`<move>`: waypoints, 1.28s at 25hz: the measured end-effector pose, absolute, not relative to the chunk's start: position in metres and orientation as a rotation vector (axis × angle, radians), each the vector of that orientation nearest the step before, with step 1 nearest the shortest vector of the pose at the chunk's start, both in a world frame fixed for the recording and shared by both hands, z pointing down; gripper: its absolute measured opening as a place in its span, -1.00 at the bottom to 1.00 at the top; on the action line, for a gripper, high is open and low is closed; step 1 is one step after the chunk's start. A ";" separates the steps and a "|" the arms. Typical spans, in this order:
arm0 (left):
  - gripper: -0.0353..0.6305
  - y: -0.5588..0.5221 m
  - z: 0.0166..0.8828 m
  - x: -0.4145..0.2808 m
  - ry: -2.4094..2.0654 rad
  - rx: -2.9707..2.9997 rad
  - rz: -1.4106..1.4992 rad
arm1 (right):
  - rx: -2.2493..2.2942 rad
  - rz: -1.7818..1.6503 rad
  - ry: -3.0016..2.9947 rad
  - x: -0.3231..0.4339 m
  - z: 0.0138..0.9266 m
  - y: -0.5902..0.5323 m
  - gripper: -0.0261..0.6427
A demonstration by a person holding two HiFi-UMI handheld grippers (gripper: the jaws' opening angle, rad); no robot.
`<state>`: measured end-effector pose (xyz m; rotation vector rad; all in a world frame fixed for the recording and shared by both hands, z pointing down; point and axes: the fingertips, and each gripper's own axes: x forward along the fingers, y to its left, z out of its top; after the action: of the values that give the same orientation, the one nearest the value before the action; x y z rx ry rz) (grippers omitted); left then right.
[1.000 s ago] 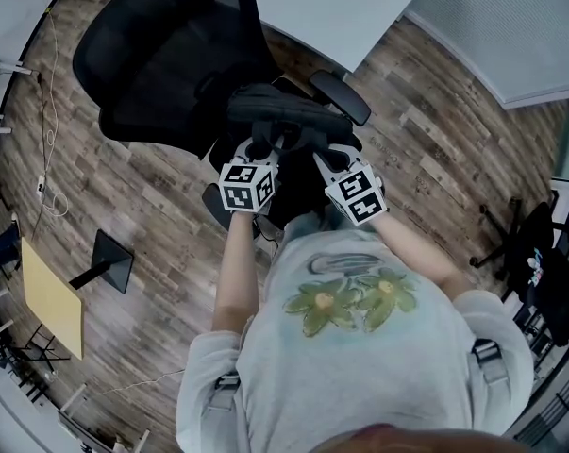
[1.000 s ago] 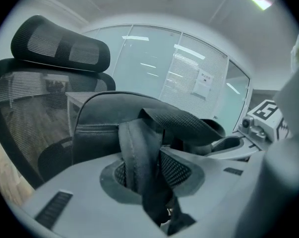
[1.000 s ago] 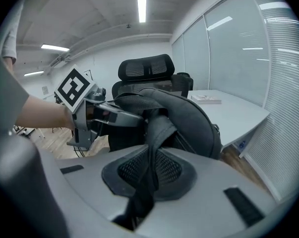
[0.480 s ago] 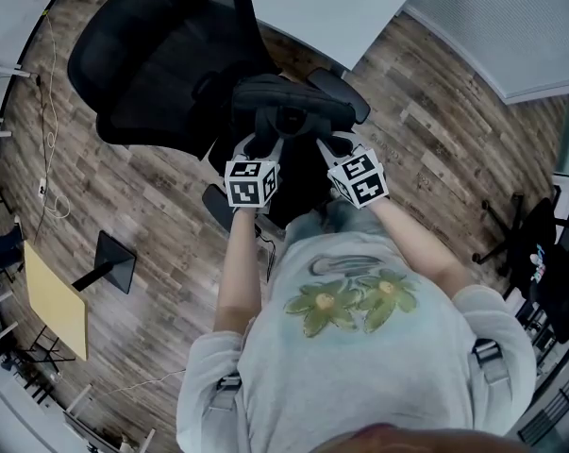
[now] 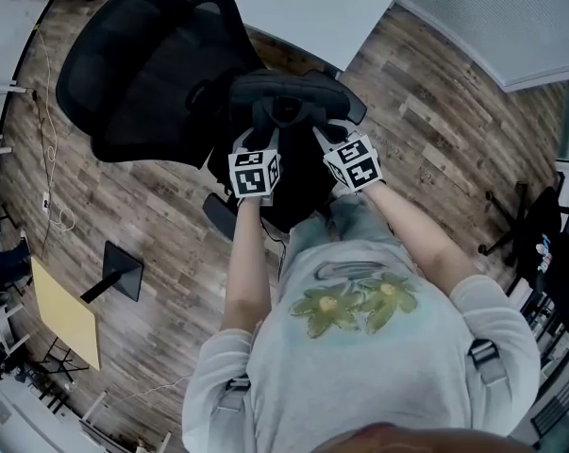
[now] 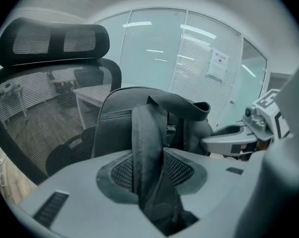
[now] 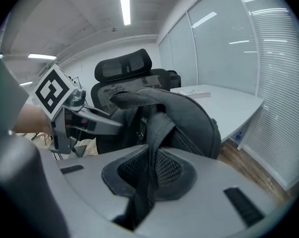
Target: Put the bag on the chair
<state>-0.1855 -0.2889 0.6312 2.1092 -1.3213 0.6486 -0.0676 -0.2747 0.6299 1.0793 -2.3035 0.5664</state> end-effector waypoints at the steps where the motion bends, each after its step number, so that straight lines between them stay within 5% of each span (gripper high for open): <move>1: -0.41 -0.291 0.633 -0.184 -1.324 2.104 0.649 | 1.086 0.578 -2.301 -0.066 0.633 -0.278 -0.81; 32: -0.55 -0.342 0.678 -0.167 -1.262 2.060 0.755 | 1.210 0.550 -2.043 -0.006 0.702 -0.360 -0.77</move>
<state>-0.1667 -0.3422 0.6780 2.0596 -1.2625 0.7545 -0.0062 -0.3600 0.7017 1.2102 -2.0434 0.5496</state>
